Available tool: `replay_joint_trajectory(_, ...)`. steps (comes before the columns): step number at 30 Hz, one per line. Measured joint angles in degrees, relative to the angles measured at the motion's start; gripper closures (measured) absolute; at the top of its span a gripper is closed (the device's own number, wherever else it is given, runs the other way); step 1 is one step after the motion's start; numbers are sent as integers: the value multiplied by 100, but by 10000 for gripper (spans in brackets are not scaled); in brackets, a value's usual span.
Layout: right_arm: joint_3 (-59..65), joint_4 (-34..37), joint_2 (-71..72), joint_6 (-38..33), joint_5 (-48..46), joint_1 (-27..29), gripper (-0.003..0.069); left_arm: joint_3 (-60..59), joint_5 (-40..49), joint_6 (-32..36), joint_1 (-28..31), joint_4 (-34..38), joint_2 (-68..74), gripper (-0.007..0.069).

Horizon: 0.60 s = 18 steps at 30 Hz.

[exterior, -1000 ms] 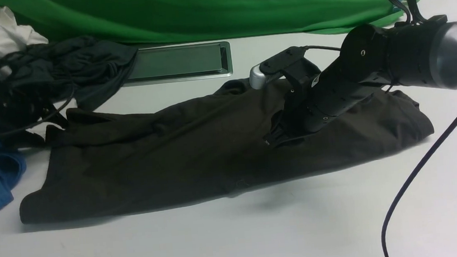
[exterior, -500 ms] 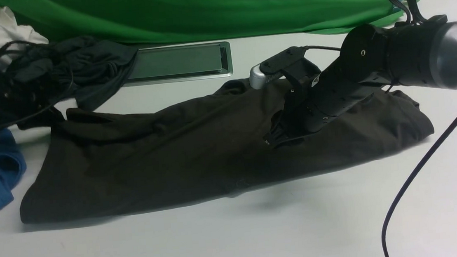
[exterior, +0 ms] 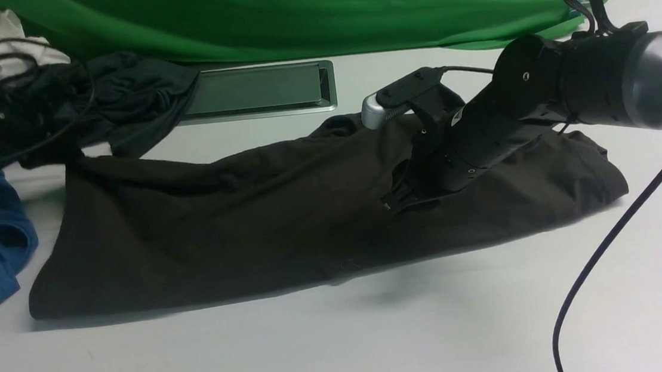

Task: Fold a long-sleeved shirt on a white desktop.
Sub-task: 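Grasp the waist and leg ends of the folded dark trousers and straighten them on the table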

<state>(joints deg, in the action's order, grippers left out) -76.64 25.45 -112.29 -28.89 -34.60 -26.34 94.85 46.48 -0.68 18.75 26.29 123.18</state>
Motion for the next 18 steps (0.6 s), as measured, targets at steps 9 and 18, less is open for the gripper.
replay_joint_trajectory(9,0,0,0,5,-5,0,420,13,-53,-68,0,-108,143,443)
replay_joint_trajectory(18,0,-5,30,59,-190,0,420,13,535,68,31,-535,-196,109)
